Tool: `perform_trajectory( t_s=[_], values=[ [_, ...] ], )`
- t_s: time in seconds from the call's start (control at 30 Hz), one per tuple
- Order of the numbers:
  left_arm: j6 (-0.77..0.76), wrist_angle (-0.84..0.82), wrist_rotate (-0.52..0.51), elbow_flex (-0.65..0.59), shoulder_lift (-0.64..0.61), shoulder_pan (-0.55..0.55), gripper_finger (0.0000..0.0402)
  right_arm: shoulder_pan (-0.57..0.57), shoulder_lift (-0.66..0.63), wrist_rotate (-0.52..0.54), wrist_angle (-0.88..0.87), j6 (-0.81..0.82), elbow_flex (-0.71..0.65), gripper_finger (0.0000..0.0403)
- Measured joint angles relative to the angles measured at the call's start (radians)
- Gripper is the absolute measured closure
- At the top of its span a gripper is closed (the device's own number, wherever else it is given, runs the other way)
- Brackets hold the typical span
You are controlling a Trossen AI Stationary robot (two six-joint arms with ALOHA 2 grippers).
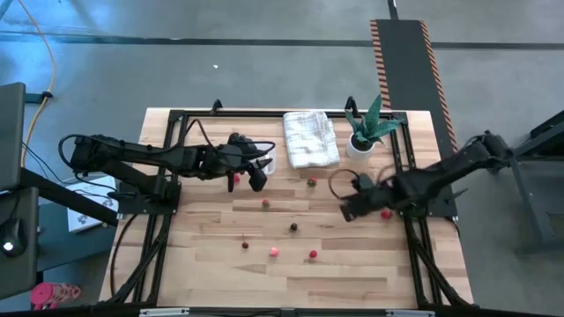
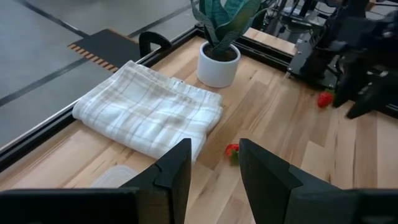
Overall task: Pick and placing Produce into tupperware
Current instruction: Put the red strawberry into the transparent bin
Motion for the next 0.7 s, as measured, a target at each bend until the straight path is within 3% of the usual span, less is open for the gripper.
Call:
perform_trajectory(
  t_s=[0.23,0.47,0.7],
  values=[
    [0.001,-0.004,0.024,0.0,0.0,0.0,0.0277,-0.216,0.165,-0.155,0.357,-0.254,0.0,0.0251],
    [0.003,-0.041,0.028,0.0,0.0,0.0,0.0277,-0.316,0.356,-0.326,0.595,-0.217,0.001,0.025],
    [0.022,-0.05,0.052,0.0,0.0,0.0,0.0277,-0.352,0.466,-0.352,0.736,-0.151,0.0,0.025]
  ],
)
